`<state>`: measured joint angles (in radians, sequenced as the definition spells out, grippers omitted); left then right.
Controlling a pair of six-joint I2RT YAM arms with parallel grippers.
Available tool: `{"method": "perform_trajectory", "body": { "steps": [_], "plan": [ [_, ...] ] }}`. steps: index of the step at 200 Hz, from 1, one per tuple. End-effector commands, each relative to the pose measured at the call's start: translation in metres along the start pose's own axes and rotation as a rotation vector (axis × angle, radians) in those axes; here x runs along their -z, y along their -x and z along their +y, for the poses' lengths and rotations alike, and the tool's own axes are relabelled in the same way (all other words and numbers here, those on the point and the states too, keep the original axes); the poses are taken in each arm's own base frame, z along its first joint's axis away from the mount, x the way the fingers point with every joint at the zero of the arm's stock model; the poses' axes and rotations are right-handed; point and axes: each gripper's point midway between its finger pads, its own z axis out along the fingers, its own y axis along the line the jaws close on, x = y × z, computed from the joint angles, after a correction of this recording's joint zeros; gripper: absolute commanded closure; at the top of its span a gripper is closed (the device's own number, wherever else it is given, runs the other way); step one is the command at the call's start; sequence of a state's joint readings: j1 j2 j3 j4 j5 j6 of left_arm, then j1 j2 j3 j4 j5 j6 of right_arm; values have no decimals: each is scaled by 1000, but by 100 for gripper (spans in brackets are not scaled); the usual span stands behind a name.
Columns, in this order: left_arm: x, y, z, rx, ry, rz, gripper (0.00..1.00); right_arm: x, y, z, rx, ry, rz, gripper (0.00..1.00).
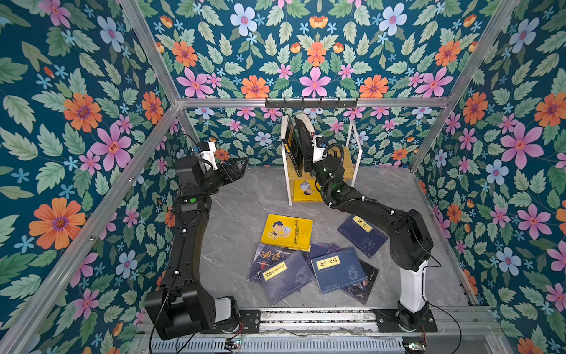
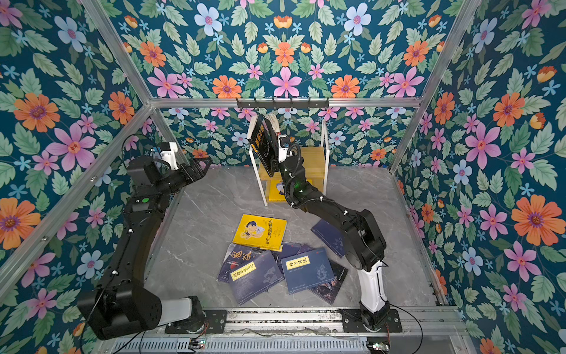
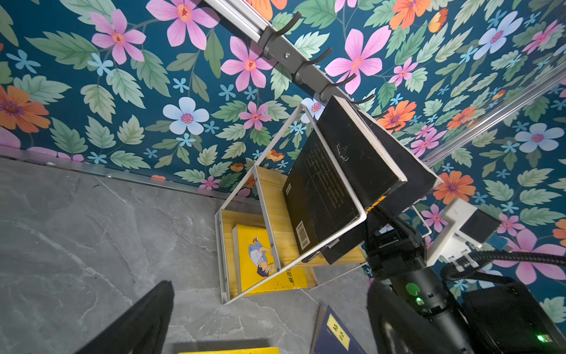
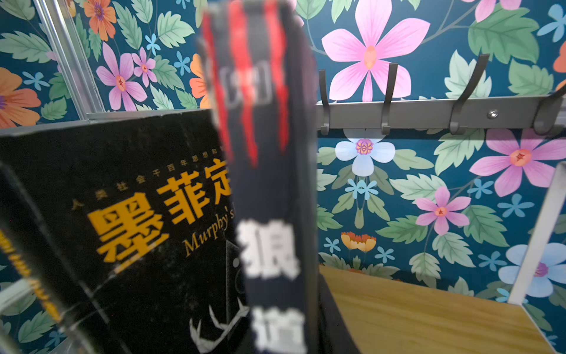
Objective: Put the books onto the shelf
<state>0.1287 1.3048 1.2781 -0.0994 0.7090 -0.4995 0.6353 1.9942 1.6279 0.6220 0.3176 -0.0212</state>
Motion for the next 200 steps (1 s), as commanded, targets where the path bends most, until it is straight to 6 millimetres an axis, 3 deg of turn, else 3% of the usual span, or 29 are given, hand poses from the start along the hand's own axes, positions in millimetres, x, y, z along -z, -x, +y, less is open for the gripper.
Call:
{"method": "perform_trajectory", "body": {
  "steps": [1, 86, 126, 161, 200],
  "plan": [
    [1, 3, -1, -40, 4, -10, 0, 5, 21, 6, -63, 41, -67, 75],
    [2, 0, 1, -40, 6, -15, 0, 18, 14, 12, -71, 103, -34, 47],
    [2, 0, 2, -40, 9, -17, 0, 30, 16, 31, -81, 229, -6, 34],
    [3, -1, 4, -39, 11, -19, 0, 57, 12, 48, -68, 368, 41, 25],
    [1, -3, 7, -35, 16, -15, 0, 92, 8, 47, -37, 425, 95, 24]
  ]
}}
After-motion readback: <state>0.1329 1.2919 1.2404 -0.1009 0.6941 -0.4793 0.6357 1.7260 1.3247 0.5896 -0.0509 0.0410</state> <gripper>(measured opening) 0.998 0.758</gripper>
